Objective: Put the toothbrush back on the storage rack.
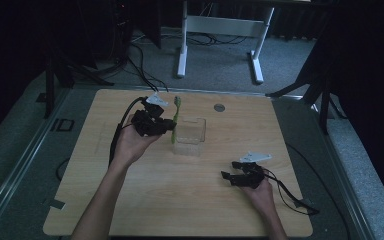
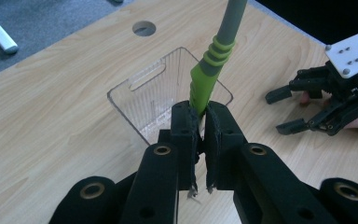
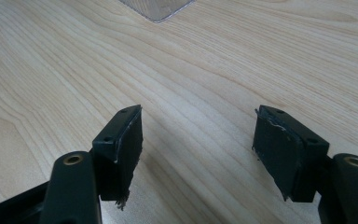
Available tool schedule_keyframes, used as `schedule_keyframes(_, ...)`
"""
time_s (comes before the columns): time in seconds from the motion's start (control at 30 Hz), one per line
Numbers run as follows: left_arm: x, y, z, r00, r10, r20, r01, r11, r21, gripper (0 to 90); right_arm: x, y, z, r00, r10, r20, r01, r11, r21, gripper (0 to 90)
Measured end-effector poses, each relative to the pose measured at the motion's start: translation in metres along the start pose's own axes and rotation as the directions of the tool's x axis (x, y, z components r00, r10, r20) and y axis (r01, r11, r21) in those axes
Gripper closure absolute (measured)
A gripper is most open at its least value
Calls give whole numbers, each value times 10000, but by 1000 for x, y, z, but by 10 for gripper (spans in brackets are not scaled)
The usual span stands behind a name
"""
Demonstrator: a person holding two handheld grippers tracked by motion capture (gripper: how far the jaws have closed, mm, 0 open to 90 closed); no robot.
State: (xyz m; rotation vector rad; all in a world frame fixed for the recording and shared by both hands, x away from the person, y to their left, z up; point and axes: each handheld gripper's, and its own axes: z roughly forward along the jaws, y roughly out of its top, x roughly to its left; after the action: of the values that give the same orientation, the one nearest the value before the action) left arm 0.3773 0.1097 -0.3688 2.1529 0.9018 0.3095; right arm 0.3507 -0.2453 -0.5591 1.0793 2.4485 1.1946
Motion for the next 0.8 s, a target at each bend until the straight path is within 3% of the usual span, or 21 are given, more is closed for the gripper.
schedule_keyframes(0.8, 3, 5, 10, 9999, -30, -151, 26, 9997, -233, 824, 0, 0, 0, 10000, 1, -1, -1, 10000, -5, 326)
